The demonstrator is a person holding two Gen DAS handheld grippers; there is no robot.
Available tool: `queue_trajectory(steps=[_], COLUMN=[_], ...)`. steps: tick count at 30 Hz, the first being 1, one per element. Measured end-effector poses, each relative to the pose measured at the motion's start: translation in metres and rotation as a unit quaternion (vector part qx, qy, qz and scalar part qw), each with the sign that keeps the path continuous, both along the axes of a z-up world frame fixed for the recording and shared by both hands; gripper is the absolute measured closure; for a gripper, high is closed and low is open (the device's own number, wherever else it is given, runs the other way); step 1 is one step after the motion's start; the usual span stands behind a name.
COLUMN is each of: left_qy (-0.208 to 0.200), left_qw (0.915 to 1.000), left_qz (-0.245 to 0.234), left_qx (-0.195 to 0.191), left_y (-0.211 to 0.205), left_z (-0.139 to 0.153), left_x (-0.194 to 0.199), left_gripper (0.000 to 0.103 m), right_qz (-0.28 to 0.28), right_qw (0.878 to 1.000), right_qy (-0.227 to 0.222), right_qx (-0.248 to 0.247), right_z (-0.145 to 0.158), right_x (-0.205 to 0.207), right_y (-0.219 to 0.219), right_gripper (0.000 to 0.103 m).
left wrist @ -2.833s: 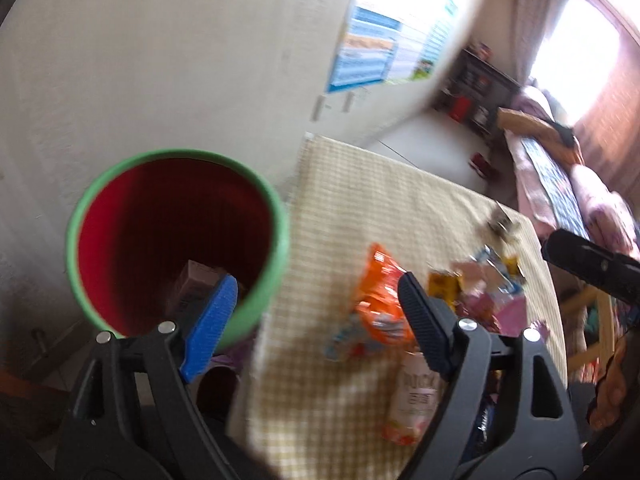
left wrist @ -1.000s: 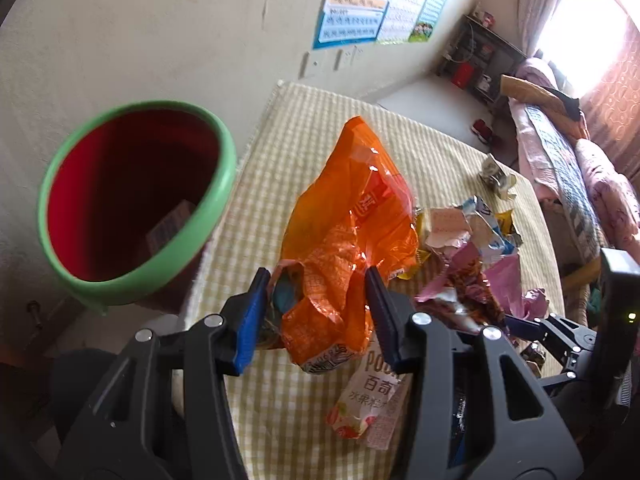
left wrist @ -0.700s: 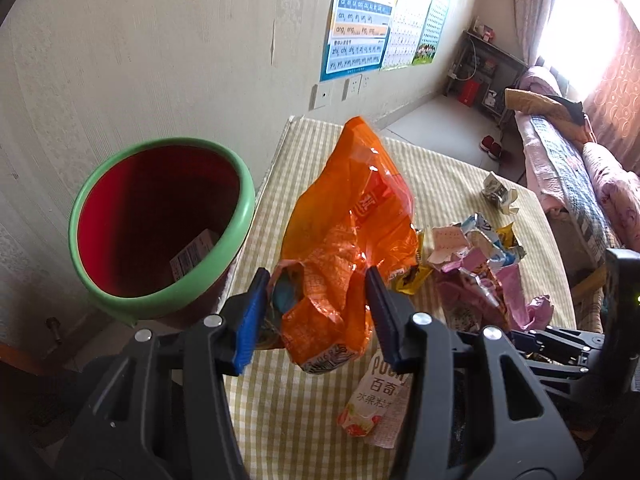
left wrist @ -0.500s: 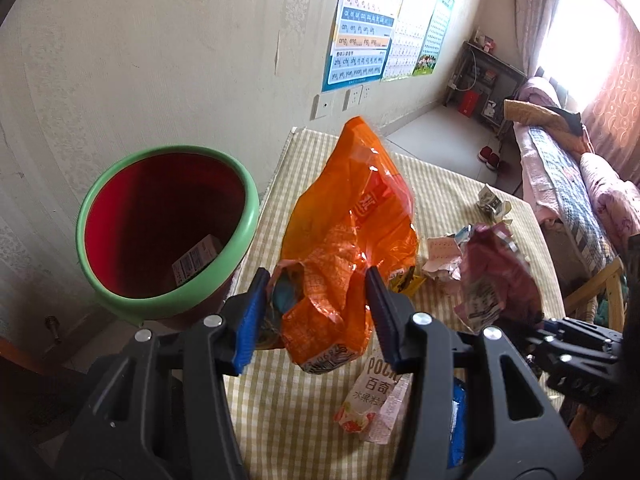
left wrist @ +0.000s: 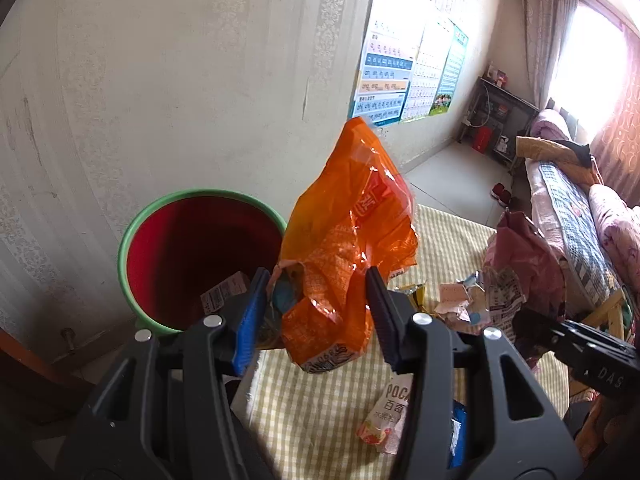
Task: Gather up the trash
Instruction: 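Grasp the orange bag with the left tool while the right tool grasps the pink wrapper, then drop the orange bag into the red bin with the left tool while the right tool drops the pink wrapper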
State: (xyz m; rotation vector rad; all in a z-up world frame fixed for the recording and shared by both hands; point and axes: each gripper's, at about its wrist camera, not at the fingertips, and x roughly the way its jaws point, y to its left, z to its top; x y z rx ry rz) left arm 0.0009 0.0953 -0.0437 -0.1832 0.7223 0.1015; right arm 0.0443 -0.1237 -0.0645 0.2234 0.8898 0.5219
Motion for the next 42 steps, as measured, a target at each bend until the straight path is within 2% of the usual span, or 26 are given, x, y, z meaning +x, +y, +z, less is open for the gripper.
queue_trajectory(steps=[8, 18, 30, 42], left_qy=[0.005, 0.011, 0.022, 0.063], left_qw=[0.9995, 0.9976, 0.9951, 0.9904], left_qz=[0.029, 0.069, 0.096, 0.123], left_qx=[-0.01, 0.001, 0.014, 0.001], left_y=[0.025, 0.054, 0.086, 0.127], left_z=[-0.003, -0.011, -0.022, -0.035], left_x=[0.0, -0.001, 0.006, 0.037], left_gripper=[0.056, 0.056, 0.056, 0.055], right_qz=[0.032, 0.068, 0.081, 0.096], right_qw=[0.999, 0.997, 0.996, 0.994], right_qy=[0.002, 0.001, 0.019, 0.051], right_qx=[-0.011, -0.019, -0.019, 0.012], right_z=[-0.002, -0.002, -0.013, -0.027], right_x=[0.003, 0.012, 0.034, 0.076], right_y=[0.036, 0.082, 0.104, 0.142], right_gripper=[0.072, 0.072, 0.072, 0.072])
